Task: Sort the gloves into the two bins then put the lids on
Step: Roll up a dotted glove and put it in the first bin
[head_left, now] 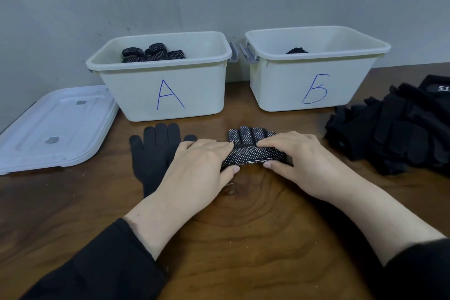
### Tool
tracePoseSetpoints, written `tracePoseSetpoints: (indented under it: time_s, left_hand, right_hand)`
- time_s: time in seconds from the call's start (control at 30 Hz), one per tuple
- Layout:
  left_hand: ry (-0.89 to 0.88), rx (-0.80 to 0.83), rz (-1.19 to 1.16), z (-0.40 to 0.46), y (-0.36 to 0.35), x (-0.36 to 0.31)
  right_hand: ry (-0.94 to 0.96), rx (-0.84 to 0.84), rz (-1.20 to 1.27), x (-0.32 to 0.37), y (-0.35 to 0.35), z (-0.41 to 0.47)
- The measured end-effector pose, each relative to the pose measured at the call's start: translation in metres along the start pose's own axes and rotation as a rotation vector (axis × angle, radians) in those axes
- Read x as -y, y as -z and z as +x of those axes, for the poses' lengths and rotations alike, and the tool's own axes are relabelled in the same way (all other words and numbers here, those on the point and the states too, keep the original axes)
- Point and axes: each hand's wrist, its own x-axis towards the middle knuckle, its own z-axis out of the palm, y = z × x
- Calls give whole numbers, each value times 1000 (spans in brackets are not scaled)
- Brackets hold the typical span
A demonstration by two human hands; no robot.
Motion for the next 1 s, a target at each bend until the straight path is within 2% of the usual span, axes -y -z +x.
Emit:
tracePoseSetpoints:
  time_s: [0.27,0.5,0.67,0.87,1.0]
  left_hand:
    - [-57,-25,-65,0,5,-4]
    - [-37,-32,-232,-7,14,-11]
    - [-9,-5,-340,-8,16,-12]
    - [31,-110,-224,-4,12,-11]
    - [-46,-176,-153,2,9,-8]
  right_hand:
    - [13,-5,43,6,6,-1]
    - [-85,69,313,8,16,-9]
    - [-130,82,368,3,17,-10]
    - [-177,35,299,3,12,-5]
    - [-207,30,183,5,7,-1]
